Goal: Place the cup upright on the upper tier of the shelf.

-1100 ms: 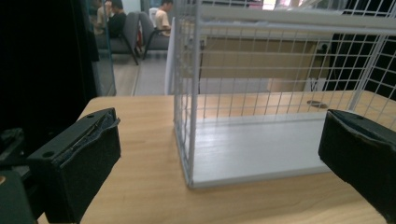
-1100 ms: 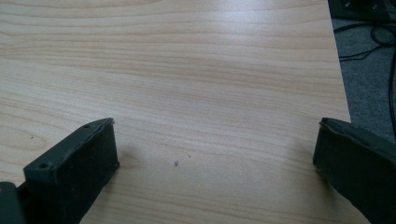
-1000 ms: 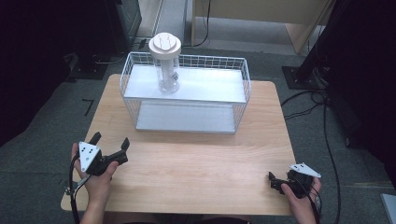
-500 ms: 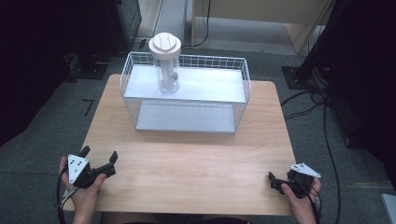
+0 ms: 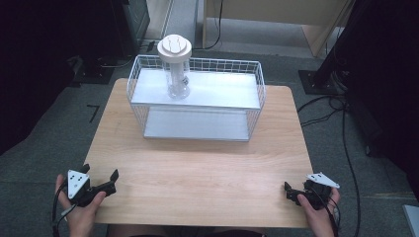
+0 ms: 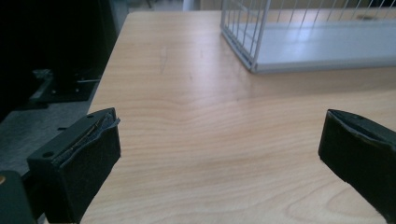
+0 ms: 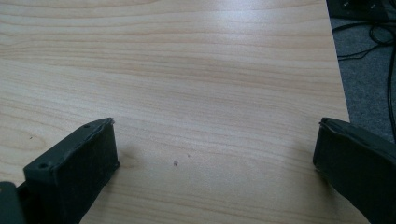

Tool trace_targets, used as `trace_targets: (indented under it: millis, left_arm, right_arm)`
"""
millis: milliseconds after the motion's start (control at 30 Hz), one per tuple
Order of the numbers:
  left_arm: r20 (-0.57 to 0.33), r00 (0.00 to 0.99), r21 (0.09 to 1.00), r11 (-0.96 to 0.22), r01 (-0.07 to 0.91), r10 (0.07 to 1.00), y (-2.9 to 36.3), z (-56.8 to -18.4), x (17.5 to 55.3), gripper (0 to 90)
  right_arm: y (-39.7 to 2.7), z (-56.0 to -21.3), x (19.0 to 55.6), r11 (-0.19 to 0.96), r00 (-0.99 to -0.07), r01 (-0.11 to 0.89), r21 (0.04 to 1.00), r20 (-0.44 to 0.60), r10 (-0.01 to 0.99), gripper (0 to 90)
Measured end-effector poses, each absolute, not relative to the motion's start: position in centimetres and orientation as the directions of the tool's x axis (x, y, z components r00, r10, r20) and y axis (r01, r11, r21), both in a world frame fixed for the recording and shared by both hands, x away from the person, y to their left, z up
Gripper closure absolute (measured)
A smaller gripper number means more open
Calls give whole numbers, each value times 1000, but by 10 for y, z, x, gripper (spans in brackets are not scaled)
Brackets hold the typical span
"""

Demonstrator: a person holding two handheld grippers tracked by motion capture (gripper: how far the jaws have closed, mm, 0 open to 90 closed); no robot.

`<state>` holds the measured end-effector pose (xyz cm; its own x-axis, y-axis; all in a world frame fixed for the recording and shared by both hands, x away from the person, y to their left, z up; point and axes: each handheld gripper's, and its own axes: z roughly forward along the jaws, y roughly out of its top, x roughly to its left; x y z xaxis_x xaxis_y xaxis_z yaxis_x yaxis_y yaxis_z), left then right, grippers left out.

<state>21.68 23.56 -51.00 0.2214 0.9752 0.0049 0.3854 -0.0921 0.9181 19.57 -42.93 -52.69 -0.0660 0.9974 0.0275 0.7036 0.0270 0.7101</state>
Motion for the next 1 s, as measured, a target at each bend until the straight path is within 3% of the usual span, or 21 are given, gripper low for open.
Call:
trace_targets:
  millis: [300, 433, 767, 867, 1000]
  left_arm:
    - [37, 222, 866, -142, 480, 974, 245, -512, 217, 0]
    - [24, 270, 820, -174, 546, 962, 248, -513, 222, 5]
    - [67, 275, 701, -241, 671, 959, 238, -518, 234, 5]
    - [8, 284, 686, -212, 696, 959, 241, -519, 237, 2]
    - [12, 285, 685, -216, 696, 958, 239, -519, 236, 4]
  right_arm:
    - [-429, -527, 196, 25, -64, 704, 710, 29, 998, 0]
    - [-429, -527, 196, 25, -64, 704, 710, 29, 998, 0]
    - [-429, -527, 196, 28, -67, 703, 710, 27, 997, 0]
    - [-429, -527, 196, 27, -66, 703, 711, 28, 997, 0]
    - [-429, -527, 196, 24, -64, 704, 710, 29, 998, 0]
